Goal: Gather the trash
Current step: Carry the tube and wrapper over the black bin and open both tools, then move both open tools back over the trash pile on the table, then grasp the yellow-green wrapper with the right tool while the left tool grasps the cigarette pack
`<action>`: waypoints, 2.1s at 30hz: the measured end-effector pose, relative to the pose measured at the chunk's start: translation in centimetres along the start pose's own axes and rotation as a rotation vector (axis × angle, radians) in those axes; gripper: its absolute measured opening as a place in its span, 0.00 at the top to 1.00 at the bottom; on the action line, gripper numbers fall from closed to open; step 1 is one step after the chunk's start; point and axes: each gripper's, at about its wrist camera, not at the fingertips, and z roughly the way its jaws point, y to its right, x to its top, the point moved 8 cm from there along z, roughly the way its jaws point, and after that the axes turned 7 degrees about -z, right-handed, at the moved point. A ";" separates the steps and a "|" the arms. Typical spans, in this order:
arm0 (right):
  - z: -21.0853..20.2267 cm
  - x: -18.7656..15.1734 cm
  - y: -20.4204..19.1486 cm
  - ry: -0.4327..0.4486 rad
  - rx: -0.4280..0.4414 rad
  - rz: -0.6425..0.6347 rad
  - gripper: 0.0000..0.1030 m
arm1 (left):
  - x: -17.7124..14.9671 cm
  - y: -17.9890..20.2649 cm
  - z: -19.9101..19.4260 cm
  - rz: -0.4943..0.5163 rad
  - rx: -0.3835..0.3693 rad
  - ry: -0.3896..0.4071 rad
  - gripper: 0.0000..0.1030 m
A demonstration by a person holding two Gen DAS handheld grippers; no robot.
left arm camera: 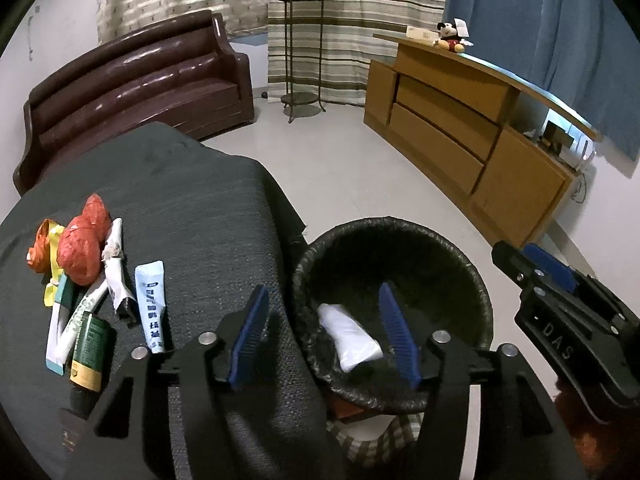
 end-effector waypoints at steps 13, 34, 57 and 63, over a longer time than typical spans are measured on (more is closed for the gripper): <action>-2.0 -0.6 -2.5 -0.020 0.052 -0.022 0.61 | -0.7 -3.6 -3.6 -0.035 0.013 0.015 0.41; -5.4 -2.9 -15.1 -0.068 0.218 -0.190 0.53 | -5.6 -18.9 -9.6 -0.204 0.205 0.031 0.39; -4.9 -5.9 -24.6 -0.148 0.305 -0.302 0.53 | -8.3 -27.1 -10.7 -0.305 0.287 0.033 0.37; -4.9 -6.5 -25.3 -0.159 0.316 -0.340 0.61 | -8.3 -27.0 -10.6 -0.305 0.278 0.030 0.37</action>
